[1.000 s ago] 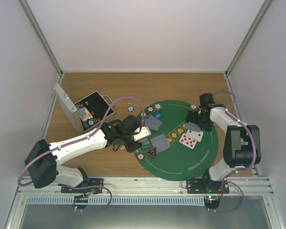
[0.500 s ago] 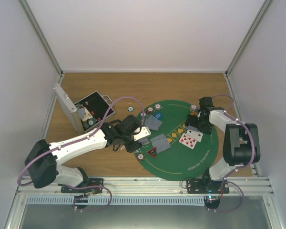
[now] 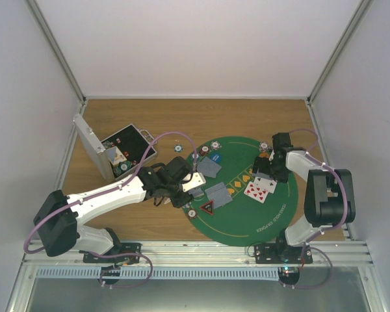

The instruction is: Distribute texas hold em gaming equipment

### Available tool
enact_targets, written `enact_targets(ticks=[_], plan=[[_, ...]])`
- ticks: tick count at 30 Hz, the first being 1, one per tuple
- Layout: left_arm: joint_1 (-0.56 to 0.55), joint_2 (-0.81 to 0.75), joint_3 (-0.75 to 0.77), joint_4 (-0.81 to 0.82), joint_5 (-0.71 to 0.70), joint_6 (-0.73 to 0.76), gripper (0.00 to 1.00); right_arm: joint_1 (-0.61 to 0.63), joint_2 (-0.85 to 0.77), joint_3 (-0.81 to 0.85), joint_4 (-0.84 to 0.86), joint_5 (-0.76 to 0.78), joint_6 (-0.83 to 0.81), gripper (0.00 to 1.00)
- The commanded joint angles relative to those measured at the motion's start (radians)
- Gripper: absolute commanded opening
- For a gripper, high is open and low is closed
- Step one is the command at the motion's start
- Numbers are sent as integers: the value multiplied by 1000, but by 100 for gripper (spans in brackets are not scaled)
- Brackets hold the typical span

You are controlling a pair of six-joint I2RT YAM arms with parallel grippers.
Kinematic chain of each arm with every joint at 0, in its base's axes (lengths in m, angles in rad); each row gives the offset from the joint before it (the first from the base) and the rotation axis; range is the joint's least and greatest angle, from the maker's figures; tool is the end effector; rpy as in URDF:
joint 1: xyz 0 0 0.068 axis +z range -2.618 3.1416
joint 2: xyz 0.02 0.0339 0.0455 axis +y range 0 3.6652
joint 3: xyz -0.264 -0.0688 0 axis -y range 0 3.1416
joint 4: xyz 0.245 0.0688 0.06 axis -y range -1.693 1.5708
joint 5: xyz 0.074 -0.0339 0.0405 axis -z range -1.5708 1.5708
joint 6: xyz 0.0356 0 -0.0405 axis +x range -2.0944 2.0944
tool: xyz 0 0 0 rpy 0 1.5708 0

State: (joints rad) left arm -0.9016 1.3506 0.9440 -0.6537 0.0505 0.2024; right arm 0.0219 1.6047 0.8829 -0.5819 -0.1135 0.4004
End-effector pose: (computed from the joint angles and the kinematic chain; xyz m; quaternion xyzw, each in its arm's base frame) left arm 0.1627 -0.2087 0.2338 0.5127 0.8203 -0.1094 0.2288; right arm 0.2812 0.0102 0.1550 0.1787 0.9733 0.0828 0.1182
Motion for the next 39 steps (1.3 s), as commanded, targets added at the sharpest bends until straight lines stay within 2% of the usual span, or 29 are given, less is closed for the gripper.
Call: enact_targets(ticks=[1,14,26,30,39], plan=[[-5,-29,-4,41,-4,5,58,-2,6,-48,-1,-74,1,100],[-5,-28,-17,57,13,2,58,60,-137,-197,-64,-127,67,100],[-5,-31,-17,57,10,0,58,157,-114,-149,-137,14,125,100],[-5,-33,-19,57,16,0,58,187,-109,-141,-127,-3,111,100],[-5,-36,-14,52,13,1,58,218,-136,-46,-203,62,126,100]])
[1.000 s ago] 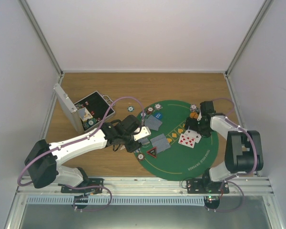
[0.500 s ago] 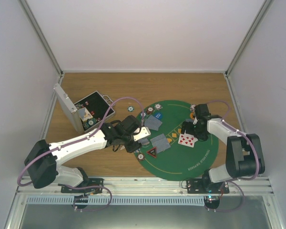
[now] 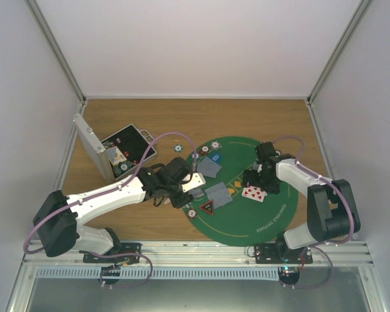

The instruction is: Distribute texas hold em gaming equipment

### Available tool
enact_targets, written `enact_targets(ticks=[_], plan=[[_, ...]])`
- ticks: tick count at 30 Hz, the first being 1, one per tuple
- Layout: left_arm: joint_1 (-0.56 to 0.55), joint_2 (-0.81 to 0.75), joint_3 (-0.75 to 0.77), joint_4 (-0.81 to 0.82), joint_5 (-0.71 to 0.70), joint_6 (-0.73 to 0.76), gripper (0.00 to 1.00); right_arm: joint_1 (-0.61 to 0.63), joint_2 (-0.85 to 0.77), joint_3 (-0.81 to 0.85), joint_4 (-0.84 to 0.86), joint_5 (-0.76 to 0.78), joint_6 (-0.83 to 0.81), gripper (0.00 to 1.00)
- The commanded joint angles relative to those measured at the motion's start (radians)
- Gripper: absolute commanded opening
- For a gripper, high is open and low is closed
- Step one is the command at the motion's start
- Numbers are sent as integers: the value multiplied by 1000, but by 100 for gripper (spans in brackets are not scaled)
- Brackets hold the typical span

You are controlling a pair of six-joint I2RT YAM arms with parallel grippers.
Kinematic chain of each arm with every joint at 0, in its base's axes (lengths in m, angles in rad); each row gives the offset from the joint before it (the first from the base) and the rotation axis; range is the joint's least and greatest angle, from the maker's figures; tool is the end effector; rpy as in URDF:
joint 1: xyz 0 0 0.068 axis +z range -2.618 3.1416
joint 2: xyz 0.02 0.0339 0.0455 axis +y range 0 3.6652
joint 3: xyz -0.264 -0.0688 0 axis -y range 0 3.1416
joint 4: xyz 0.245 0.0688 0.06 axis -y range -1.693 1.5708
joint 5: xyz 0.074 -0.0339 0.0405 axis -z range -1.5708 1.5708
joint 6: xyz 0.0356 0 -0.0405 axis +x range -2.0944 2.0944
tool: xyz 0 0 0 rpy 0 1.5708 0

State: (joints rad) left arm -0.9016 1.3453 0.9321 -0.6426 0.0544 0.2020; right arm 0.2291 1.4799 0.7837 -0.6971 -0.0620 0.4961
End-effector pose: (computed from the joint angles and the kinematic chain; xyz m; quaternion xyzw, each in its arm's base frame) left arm 0.1619 -0.2078 0.2321 0.5126 0.8196 -0.1119 0.2301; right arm 0.2350 0.0571 0.1575 0.1298 0.9871 0.0603 0.0719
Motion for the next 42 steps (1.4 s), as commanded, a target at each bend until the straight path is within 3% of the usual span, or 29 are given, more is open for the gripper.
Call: enact_targets(ticks=[1,8,12,18,29,37,42], plan=[[-6,-32,-1,40,9,2,58,10,-21,68,-101,18,31,100],[-6,-38,-1,40,6,4,58,11,-89,146,-164,13,23,100],[-8,-45,-3,42,13,4,58,11,-125,163,-166,-68,-13,100],[-20,-52,1,44,21,5,58,17,-203,119,-92,-395,-20,100],[-61,-62,9,49,10,20,57,140,-221,-6,54,-765,81,100],[-69,-75,-7,60,-8,21,57,222,-125,58,123,-762,113,100],[-55,-85,-36,84,-30,-15,57,265,-11,134,29,-548,84,97]])
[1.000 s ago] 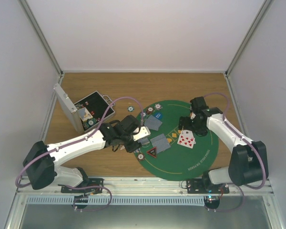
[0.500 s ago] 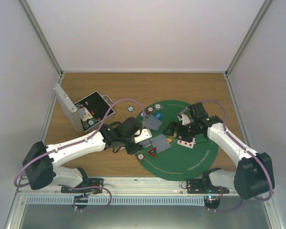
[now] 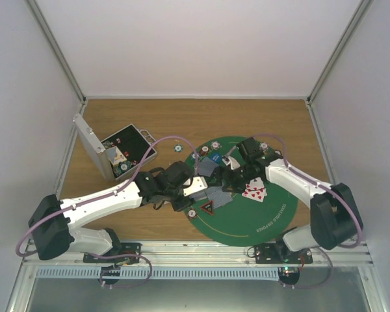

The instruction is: Distribute texas hold em gaming equipment

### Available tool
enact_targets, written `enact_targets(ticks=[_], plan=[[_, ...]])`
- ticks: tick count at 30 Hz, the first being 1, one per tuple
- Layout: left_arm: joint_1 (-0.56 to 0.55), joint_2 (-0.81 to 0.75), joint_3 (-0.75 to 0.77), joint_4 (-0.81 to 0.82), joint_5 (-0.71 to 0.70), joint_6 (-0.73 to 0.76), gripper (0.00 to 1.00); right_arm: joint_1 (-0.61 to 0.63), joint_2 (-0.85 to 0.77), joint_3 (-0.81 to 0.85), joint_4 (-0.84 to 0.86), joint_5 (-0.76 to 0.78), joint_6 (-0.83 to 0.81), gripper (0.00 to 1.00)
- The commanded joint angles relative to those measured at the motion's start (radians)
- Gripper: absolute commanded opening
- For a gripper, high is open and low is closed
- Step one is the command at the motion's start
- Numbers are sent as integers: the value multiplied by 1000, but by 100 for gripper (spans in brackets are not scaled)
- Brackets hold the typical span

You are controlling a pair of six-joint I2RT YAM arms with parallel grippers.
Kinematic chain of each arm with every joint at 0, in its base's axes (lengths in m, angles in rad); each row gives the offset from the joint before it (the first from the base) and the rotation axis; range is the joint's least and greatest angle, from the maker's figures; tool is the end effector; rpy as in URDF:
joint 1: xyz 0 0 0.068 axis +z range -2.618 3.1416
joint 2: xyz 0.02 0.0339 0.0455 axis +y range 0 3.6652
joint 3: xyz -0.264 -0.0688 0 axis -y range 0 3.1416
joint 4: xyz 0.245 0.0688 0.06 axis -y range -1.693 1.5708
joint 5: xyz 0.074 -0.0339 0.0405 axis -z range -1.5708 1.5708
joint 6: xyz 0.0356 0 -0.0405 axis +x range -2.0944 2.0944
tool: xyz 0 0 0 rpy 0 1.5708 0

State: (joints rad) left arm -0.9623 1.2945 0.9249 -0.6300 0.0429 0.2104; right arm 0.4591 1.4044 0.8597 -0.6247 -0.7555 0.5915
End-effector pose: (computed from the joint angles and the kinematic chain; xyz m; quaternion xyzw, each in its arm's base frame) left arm 0.1459 -0.2120 0.2428 0.5358 0.7957 -0.1226 0.2544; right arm 0.2186 0.1353 0.2062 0.0131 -0.9137 -0.4056 0.0209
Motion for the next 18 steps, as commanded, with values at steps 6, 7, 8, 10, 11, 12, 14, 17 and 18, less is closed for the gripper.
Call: enact_targets(ticks=[6,7,8,10,11,12,14,17,18], plan=[[115,-46,-38,76,-6,-61,57,162,111,79,-96,363,-8,97],[133,-49,-37,77,-3,-66,57,180,107,71,-93,390,6,97],[152,-54,-38,78,0,-69,57,197,105,64,-85,416,15,97],[187,-59,-42,81,3,-75,57,231,94,49,-63,460,31,97],[202,-62,-45,82,3,-77,57,252,90,43,-50,476,34,97],[216,-63,-46,85,1,-80,57,273,92,46,-43,497,32,97],[243,-60,-42,84,-4,-84,57,321,108,64,-46,553,22,98],[279,-47,-26,82,-9,-89,57,388,160,103,-69,635,9,98],[287,-44,-21,81,-12,-89,57,408,180,116,-75,649,2,98]])
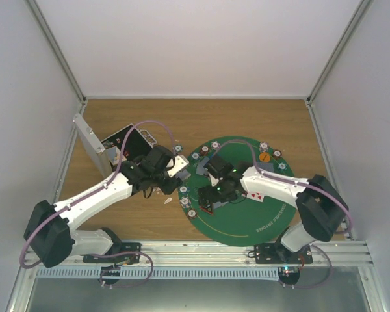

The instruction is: Distribute texas hold em gaming equipment

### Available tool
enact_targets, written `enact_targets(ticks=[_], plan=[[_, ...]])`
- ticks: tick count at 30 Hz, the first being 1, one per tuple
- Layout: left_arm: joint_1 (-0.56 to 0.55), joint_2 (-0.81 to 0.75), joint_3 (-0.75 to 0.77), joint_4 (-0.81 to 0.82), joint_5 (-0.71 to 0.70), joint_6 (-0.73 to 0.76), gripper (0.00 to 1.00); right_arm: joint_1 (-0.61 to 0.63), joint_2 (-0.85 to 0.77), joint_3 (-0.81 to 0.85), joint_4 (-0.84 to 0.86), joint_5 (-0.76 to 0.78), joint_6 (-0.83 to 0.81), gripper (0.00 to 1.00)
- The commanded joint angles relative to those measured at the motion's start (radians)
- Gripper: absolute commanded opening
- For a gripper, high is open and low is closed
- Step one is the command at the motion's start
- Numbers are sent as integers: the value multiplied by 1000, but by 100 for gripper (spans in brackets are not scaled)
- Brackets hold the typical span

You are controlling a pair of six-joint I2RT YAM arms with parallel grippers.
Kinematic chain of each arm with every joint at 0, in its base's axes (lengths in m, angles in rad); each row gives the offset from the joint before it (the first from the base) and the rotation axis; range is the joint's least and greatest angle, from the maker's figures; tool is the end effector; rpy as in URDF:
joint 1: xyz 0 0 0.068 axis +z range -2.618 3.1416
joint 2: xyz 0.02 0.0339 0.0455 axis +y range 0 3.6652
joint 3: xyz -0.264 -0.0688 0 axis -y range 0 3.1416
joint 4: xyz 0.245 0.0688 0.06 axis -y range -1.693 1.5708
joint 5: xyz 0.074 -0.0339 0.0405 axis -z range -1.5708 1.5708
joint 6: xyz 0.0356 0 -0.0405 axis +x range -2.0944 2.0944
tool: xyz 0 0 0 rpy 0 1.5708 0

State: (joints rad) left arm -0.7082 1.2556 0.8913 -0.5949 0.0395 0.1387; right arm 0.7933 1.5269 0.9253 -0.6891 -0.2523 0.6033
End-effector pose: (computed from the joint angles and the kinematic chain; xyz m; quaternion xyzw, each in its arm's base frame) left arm 0.1900 -0.1646 0.2436 0.3972 0.8668 -0.1026 0.2836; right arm 0.1861 0.2018 0.1838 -0.1107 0.9762 0.1845 0.0260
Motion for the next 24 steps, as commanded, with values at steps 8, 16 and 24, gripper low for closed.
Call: enact_targets(ticks=[8,16,24], plan=[[42,-10,12,44,-23,-19,57,161,181,127,-69,232,-20,98],[42,-14,11,48,-16,-16,57,179,221,156,-93,251,-26,94],[42,-17,8,50,-15,-14,57,187,254,169,-104,251,-42,85]])
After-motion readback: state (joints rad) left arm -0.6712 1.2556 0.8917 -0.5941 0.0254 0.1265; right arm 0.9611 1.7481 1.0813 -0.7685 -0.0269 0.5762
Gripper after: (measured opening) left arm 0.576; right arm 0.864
